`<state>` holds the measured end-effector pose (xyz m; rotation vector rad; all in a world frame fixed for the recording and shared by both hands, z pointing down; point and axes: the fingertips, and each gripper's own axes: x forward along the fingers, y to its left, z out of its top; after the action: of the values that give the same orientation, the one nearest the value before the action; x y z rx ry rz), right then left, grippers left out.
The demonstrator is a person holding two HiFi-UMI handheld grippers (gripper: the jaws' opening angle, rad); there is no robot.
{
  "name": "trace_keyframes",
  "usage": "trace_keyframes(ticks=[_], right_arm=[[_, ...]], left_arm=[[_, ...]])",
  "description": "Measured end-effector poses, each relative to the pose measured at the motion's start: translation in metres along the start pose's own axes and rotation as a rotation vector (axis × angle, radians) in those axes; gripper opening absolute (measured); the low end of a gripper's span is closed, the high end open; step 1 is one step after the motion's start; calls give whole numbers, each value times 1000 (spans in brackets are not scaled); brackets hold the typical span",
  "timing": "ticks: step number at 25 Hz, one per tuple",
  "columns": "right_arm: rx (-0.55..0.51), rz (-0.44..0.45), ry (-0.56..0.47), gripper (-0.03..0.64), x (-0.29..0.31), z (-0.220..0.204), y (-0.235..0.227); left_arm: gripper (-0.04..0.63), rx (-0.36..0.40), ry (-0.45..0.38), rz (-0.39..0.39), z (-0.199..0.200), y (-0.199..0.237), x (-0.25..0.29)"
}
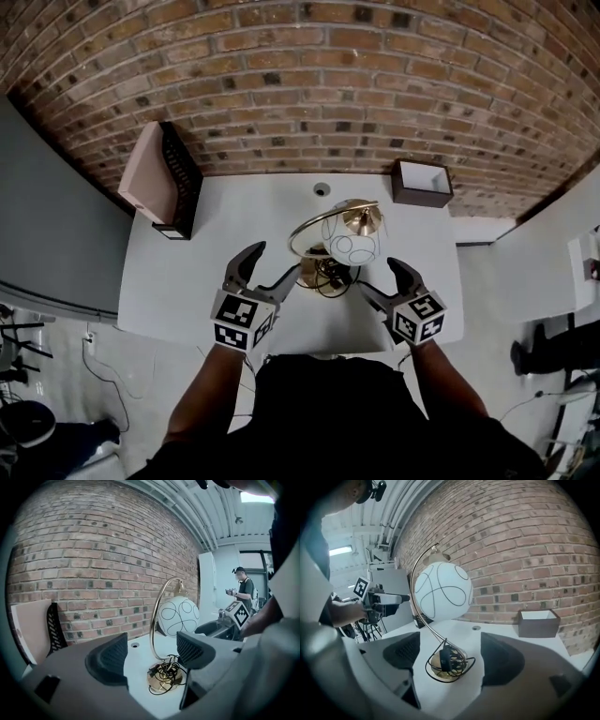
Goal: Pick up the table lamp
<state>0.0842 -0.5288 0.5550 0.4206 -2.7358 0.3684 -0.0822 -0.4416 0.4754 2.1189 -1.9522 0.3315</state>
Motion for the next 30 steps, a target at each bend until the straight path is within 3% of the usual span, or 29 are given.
trace_keyframes(ticks=[11, 30], right_arm=[[-29, 19, 43, 373, 31, -23, -32], [-159, -35, 257, 291, 106, -84, -50]], left_arm=[[330, 36, 61, 44, 0, 0, 8], [304, 55, 106, 30, 5, 6, 31]])
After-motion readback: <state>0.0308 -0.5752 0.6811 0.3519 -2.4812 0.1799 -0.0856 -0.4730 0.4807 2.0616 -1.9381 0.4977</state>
